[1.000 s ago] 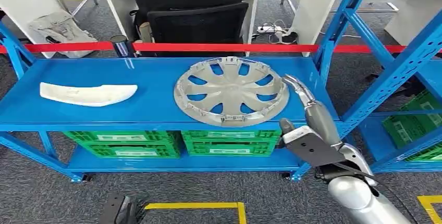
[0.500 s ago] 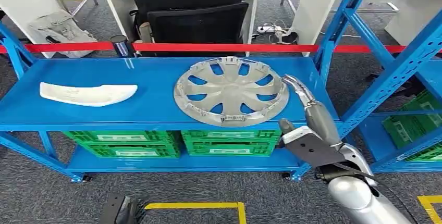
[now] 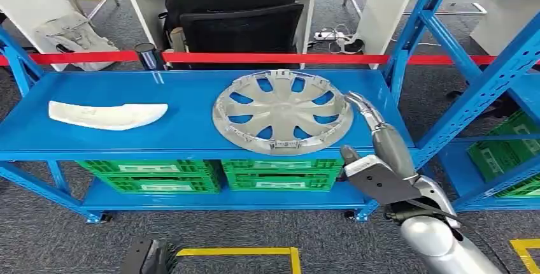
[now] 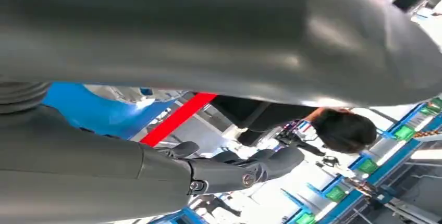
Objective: Take the parts from the cabinet and place them on the table.
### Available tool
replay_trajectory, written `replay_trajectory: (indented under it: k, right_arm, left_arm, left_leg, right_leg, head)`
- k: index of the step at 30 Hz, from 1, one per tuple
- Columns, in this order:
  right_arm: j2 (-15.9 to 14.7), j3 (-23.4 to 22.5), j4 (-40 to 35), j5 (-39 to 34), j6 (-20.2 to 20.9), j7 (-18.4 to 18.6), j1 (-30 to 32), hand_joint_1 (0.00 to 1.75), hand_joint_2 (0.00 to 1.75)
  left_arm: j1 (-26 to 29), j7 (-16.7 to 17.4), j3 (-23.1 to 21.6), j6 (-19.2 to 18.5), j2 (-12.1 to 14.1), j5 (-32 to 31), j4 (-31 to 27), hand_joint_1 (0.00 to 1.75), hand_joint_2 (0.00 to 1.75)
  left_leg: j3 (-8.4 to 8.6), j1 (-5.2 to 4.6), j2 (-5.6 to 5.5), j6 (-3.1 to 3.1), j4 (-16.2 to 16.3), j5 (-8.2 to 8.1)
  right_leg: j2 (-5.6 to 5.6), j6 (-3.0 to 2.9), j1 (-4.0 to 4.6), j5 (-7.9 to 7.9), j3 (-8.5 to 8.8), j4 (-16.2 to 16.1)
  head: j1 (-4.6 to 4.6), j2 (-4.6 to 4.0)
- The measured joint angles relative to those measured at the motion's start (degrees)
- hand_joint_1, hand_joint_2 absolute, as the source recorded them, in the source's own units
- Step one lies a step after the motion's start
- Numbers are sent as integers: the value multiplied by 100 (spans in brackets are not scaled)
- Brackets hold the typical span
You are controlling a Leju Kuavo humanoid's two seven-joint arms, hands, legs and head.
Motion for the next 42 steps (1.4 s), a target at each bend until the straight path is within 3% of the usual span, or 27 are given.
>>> replay_trajectory:
  k: [9,11,12,13,14,16,17,18,19,20,22,23,24,27,29,32,33,34,35,37,39,42]
  right_arm:
    - [0,33,0,20,0,0,-9,0,0]
    - [2,42,0,31,0,-2,-12,0,0]
    - [0,46,-2,31,0,-2,-23,0,0]
    - [0,46,-4,33,0,-4,-24,0,0]
    - [0,48,-7,33,0,-9,-40,0,0]
    - [-2,48,-7,33,0,0,-28,0,0]
    - [-2,50,-7,33,0,-2,-20,0,0]
    - [-4,50,-7,33,0,0,-18,0,0]
    - [-4,50,-7,33,0,-2,-19,0,0]
    - [-4,50,-7,33,0,-2,-20,0,0]
    - [-7,50,-7,33,0,-2,-24,0,0]
    - [-7,53,0,33,0,0,-31,0,0]
    - [-7,55,-2,33,0,-4,-26,0,0]
    - [-9,57,0,35,0,-7,-22,0,0]
    - [-11,61,0,35,0,-9,-30,0,0]
    - [-11,66,0,35,0,-7,-29,0,0]
    - [-11,66,0,35,0,-7,-25,0,0]
    - [-11,68,0,35,2,-7,-22,0,0]
    - [-11,68,0,35,2,-7,-22,0,0]
    - [-11,68,0,35,2,-9,-24,0,0]
    - [-11,70,0,35,2,-7,-26,0,0]
    - [-11,83,0,35,2,-13,-34,0,0]
  left_arm:
    - [0,-2,0,0,0,2,0,0,0]
    - [0,-4,0,0,0,7,0,0,0]
    - [-3,-9,0,0,0,7,-2,0,0]
    - [4,-18,0,0,-2,7,-11,0,0]
    - [-4,-17,0,0,-2,7,-15,0,0]
    - [-2,-17,0,0,-4,9,-15,0,0]
    - [6,-17,0,0,-7,7,-15,0,0]
    - [10,-17,0,0,-7,9,-13,0,0]
    - [12,-18,0,0,-7,7,-15,0,0]
    - [12,-18,0,0,-9,7,-15,0,0]
    - [12,-17,0,0,-20,7,-15,0,0]
    - [5,-17,0,0,-15,7,-13,0,0]
    - [3,-20,0,0,-15,7,-15,0,0]
    - [0,-17,0,0,-15,7,-15,0,0]
    - [-7,-20,0,0,-15,7,-17,0,0]
    - [1,-20,0,0,-17,7,-15,0,0]
    - [14,-20,0,0,-17,7,-15,0,0]
    - [19,-20,0,0,-17,7,-15,0,0]
    - [19,-20,0,0,-18,7,-15,0,0]
    - [14,-20,0,0,-15,7,-15,0,0]
    - [6,-20,0,0,-9,7,-15,0,0]
    - [16,-20,0,2,-11,9,-13,0,0]
  left_leg:
    - [-5,-57,-6,42,22,-26]
    - [-7,-76,-6,75,14,-33]
    - [24,-49,-5,118,-55,-6]
    - [87,-20,4,152,-121,29]
    - [112,-16,11,191,-147,31]
    - [121,-28,12,212,-145,16]
    - [122,-37,12,216,-139,5]
    - [128,-39,8,207,-131,-9]
    - [144,-37,-1,194,-122,-29]
    - [168,-26,-13,168,-103,-61]
    - [213,-4,-33,86,-9,-167]
    - [188,-35,-34,39,23,-202]
    - [174,-42,-47,0,46,-226]
    - [222,-26,-44,-86,-7,-236]
    - [138,-17,-20,-157,239,-389]
    - [-601,10,-10,-216,1566,-896]
    - [-786,10,-10,-216,1822,-899]
    - [-822,10,-10,-207,1786,-766]
    - [-733,9,-10,-187,1493,-504]
    - [-307,1,-10,-117,479,98]
    - [-129,-47,-8,-76,61,72]
    - [-152,-65,-19,-15,72,61]
  right_leg:
    - [-4,44,-57,3,5,-17]
    - [-5,82,-74,10,17,-51]
    - [-7,115,-53,-1,36,-64]
    - [-9,111,-80,-34,28,25]
    - [-6,85,-58,-211,-121,316]
    - [-3,77,-46,-625,-634,1268]
    - [-3,77,-46,-739,-891,1686]
    - [-4,78,-48,-710,-1025,1849]
    - [-4,76,-52,-539,-1016,1734]
    - [-5,73,-56,-256,-877,1369]
    - [-9,73,-75,280,-405,281]
    - [5,52,-42,120,-373,261]
    - [19,-26,-54,144,-392,244]
    - [24,-135,-27,116,-388,241]
    - [13,-200,-63,93,-323,224]
    - [-6,-254,-50,48,-284,225]
    - [-4,-259,-46,28,-266,225]
    - [1,-259,-44,8,-238,225]
    - [8,-255,-41,-18,-199,225]
    - [13,-234,-37,-77,-100,224]
    - [20,-169,-13,-120,-98,234]
    - [9,-61,-31,-98,-82,156]
  head:
    - [0,2]
    - [0,2]
    - [2,2]
    - [0,0]
    - [2,0]
    - [2,0]
    - [4,2]
    - [4,0]
    - [2,0]
    - [4,2]
    - [4,0]
    - [0,2]
    - [4,0]
    - [-2,2]
    - [-24,2]
    - [-29,2]
    - [-28,2]
    - [-28,2]
    - [-31,2]
    - [-28,0]
    - [-29,2]
    - [-31,0]
